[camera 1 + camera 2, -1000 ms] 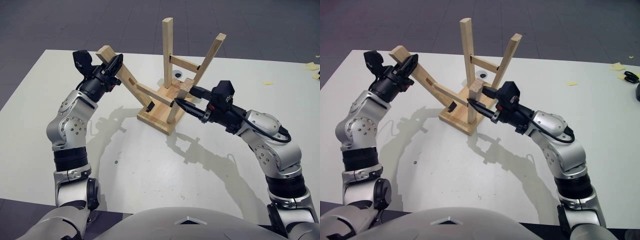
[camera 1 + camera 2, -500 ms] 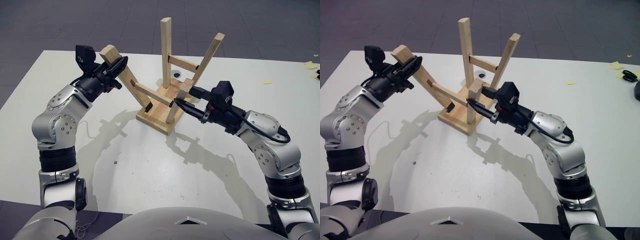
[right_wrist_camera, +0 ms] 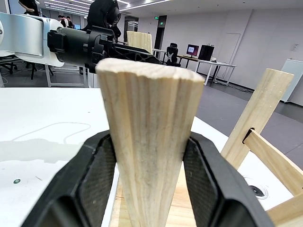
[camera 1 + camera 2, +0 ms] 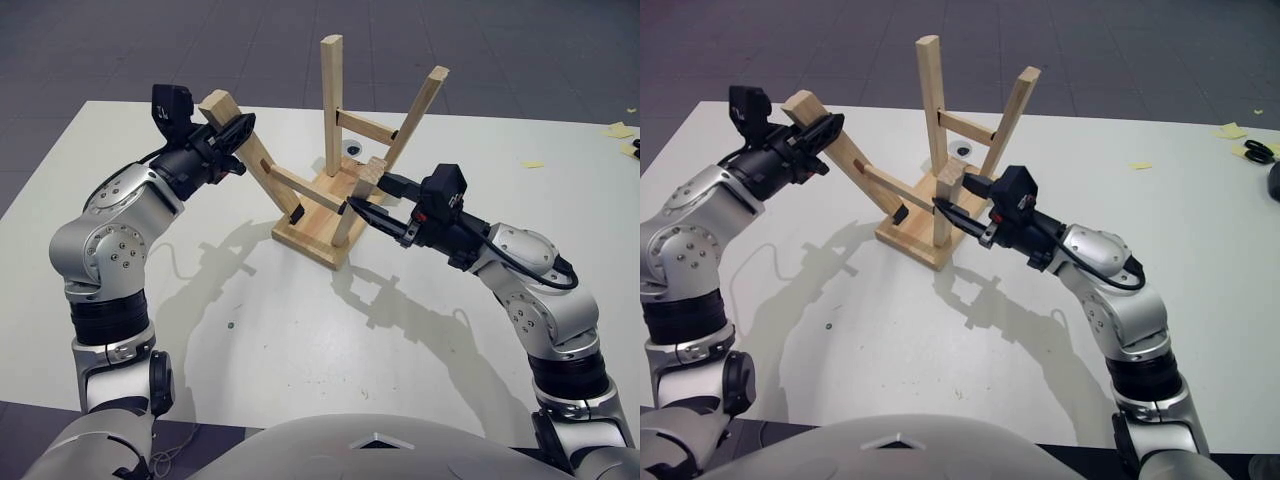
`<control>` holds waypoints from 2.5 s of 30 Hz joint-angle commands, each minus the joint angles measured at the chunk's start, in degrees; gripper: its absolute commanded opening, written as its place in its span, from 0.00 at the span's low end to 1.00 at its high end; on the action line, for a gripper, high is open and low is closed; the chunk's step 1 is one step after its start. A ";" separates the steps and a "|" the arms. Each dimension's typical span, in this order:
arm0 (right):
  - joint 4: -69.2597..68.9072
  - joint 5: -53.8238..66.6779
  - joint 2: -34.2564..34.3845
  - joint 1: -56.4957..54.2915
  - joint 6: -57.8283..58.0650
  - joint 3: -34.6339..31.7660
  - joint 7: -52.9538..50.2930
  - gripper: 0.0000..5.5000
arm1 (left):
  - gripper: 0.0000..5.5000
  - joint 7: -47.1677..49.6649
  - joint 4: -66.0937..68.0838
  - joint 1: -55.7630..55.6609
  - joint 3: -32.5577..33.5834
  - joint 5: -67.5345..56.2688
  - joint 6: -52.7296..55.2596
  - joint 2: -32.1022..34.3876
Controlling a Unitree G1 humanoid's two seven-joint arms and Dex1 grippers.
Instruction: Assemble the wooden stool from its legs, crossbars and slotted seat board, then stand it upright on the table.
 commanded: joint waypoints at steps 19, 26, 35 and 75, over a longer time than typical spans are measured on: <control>1.77 -2.89 0.61 3.18 2.48 1.76 -2.56 0.38 | 0.19 -7.04 7.62 -3.82 -2.81 1.90 3.71 5.12; 1.64 -3.13 0.94 3.41 2.43 2.06 -2.91 0.38 | 0.19 -8.10 9.58 -8.30 -3.30 2.41 5.18 6.61; 1.40 -3.08 1.25 3.66 2.32 2.09 -3.39 0.38 | 0.19 -7.66 5.70 -2.98 -7.42 5.80 4.52 4.89; 1.84 6.64 4.31 -6.29 26.84 -3.91 -9.80 0.54 | 0.19 -5.64 11.20 13.42 -24.54 13.51 -2.65 -3.67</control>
